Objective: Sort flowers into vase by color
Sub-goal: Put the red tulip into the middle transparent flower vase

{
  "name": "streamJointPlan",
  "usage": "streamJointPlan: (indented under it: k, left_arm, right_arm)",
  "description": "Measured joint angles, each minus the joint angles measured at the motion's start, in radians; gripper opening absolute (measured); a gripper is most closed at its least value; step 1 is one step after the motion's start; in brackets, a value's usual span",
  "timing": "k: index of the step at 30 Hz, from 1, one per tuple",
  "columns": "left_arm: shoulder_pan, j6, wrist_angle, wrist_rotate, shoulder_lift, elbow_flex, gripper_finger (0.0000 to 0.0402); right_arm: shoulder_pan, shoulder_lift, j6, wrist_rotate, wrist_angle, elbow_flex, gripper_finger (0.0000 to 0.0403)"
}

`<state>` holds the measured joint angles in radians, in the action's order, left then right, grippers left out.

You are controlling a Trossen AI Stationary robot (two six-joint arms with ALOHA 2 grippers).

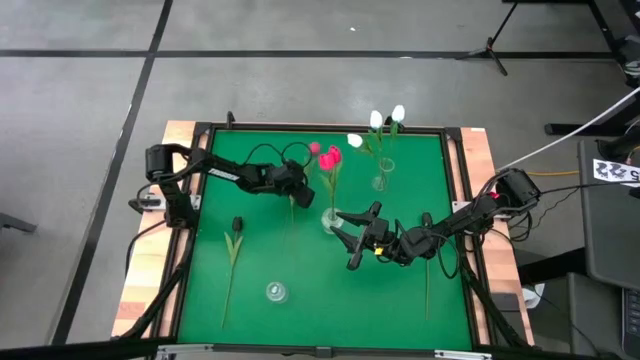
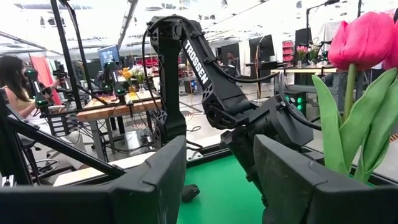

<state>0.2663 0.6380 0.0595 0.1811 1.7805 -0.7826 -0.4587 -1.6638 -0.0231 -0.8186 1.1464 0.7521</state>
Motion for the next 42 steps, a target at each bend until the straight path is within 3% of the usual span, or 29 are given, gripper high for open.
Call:
streamJointPlan:
  k: [11,29,42]
  left_arm:
    - [0.054,0.046,-0.075,-0.117,-0.063,0.006,0.0002]
    - [0.162,0.039,-0.05,-0.077,-0.34,0.003,0.0001]
    - [0.192,-0.077,-0.071,-0.031,-0.594,0.002,0.0]
  right_arm:
    - [0.001,0.0,0.0,0.0,-0.012,0.0,0.0186]
    - [0.001,0.0,0.0,-0.001,-0.02,0.0,0.0186]
    - [0.001,0.0,-0.007,-0.019,-0.021,0.0,0.0186]
